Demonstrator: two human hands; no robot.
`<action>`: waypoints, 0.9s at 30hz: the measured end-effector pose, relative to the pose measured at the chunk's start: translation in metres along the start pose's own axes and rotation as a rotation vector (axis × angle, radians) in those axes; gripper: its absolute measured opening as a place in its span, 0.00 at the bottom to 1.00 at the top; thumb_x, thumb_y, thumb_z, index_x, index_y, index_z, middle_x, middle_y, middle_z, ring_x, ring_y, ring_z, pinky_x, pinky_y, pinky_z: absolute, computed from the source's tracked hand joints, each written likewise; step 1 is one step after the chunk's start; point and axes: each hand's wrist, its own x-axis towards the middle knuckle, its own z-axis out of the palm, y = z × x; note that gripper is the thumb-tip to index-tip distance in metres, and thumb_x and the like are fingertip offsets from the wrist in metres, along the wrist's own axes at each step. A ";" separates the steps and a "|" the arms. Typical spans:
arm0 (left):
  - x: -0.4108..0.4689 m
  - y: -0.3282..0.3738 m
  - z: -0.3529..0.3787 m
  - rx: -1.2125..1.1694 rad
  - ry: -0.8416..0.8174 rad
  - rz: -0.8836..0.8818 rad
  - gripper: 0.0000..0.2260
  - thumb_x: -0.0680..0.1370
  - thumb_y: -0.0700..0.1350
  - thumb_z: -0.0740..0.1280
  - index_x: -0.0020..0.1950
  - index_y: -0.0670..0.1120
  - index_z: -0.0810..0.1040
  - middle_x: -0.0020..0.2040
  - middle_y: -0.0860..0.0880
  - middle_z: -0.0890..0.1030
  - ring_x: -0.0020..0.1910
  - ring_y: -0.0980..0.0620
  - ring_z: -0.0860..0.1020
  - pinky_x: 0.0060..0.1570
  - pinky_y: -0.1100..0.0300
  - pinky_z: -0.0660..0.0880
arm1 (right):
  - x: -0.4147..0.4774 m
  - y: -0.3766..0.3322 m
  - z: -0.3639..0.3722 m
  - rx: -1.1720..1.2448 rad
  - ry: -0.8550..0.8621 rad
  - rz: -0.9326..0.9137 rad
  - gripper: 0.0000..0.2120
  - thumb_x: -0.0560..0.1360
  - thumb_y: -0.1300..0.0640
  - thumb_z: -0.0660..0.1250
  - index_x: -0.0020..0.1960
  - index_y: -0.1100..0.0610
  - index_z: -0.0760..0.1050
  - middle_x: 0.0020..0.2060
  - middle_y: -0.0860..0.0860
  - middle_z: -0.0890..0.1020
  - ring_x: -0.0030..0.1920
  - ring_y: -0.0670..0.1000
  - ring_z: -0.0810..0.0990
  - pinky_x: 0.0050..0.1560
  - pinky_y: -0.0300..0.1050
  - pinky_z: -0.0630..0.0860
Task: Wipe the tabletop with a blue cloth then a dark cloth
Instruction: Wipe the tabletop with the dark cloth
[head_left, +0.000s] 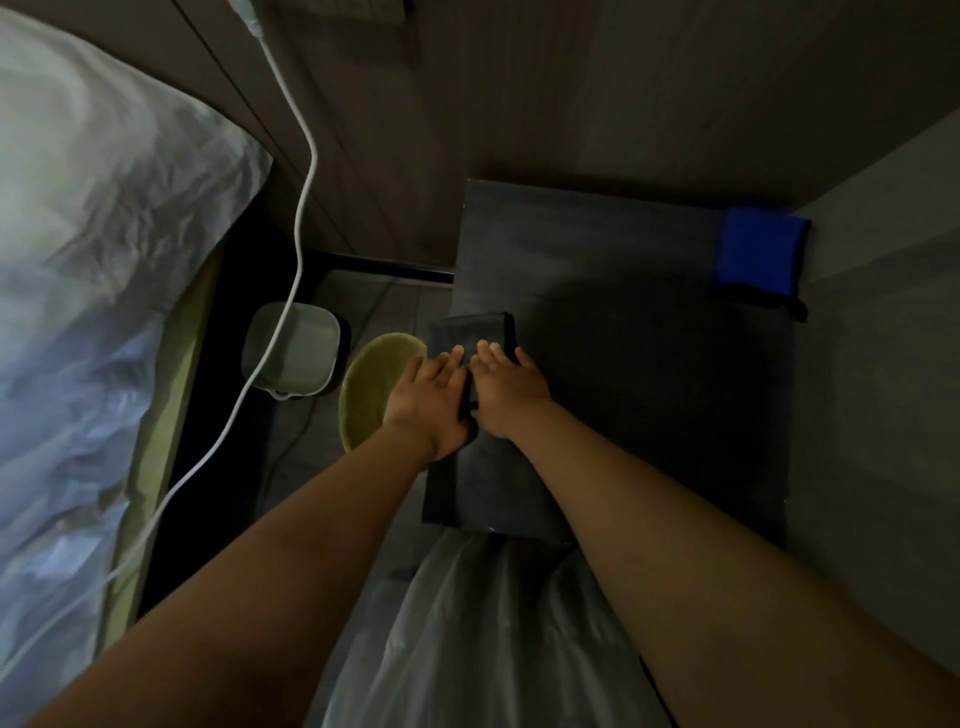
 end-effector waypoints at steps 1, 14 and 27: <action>-0.003 -0.001 0.002 0.004 -0.002 0.012 0.34 0.79 0.59 0.55 0.79 0.46 0.46 0.80 0.47 0.45 0.78 0.50 0.46 0.76 0.51 0.44 | -0.004 -0.001 0.004 -0.003 -0.007 0.002 0.35 0.80 0.51 0.60 0.79 0.57 0.44 0.79 0.53 0.43 0.79 0.51 0.42 0.78 0.52 0.41; -0.018 0.001 0.019 0.047 -0.065 0.066 0.36 0.78 0.61 0.54 0.79 0.48 0.44 0.80 0.49 0.44 0.78 0.50 0.46 0.75 0.51 0.45 | -0.020 -0.029 0.019 -0.195 -0.064 0.117 0.31 0.82 0.54 0.52 0.79 0.62 0.41 0.78 0.58 0.42 0.79 0.56 0.42 0.78 0.53 0.39; -0.005 0.039 0.010 0.166 -0.056 0.179 0.37 0.78 0.65 0.53 0.79 0.47 0.46 0.80 0.47 0.46 0.78 0.49 0.48 0.76 0.51 0.44 | -0.039 0.017 0.026 -0.143 -0.046 0.136 0.29 0.83 0.57 0.50 0.79 0.60 0.42 0.79 0.57 0.42 0.79 0.55 0.42 0.78 0.53 0.39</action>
